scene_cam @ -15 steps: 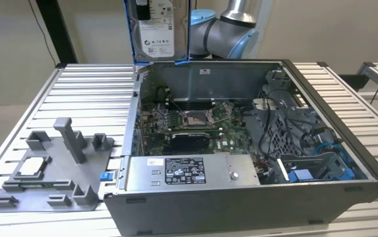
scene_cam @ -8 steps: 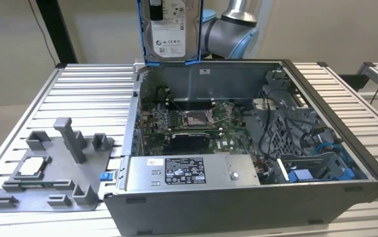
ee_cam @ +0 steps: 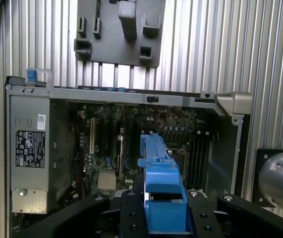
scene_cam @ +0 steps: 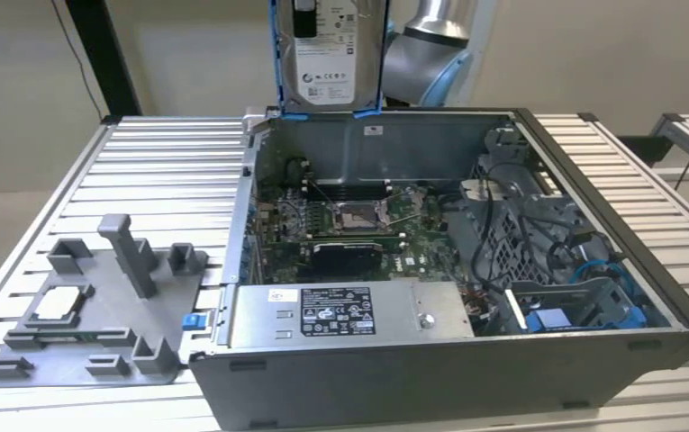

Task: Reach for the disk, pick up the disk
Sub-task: 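Pick up the disk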

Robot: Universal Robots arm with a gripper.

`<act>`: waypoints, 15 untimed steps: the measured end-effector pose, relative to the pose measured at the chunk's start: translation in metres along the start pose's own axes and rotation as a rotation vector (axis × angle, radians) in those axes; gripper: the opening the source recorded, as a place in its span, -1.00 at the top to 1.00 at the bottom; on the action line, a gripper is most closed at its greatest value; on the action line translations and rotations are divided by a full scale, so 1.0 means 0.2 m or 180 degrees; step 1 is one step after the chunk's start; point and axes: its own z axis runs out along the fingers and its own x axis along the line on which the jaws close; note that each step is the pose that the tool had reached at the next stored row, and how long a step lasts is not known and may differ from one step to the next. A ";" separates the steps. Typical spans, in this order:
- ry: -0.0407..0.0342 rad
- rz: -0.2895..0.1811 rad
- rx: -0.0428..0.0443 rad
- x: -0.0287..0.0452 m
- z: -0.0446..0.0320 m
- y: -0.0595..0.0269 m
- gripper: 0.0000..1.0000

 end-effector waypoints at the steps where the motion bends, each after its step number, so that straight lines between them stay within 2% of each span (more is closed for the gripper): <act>1: 0.0000 -0.0002 0.0000 0.001 0.000 -0.011 1.00; 15: 0.0000 -0.0023 -0.0001 0.009 0.003 -0.147 1.00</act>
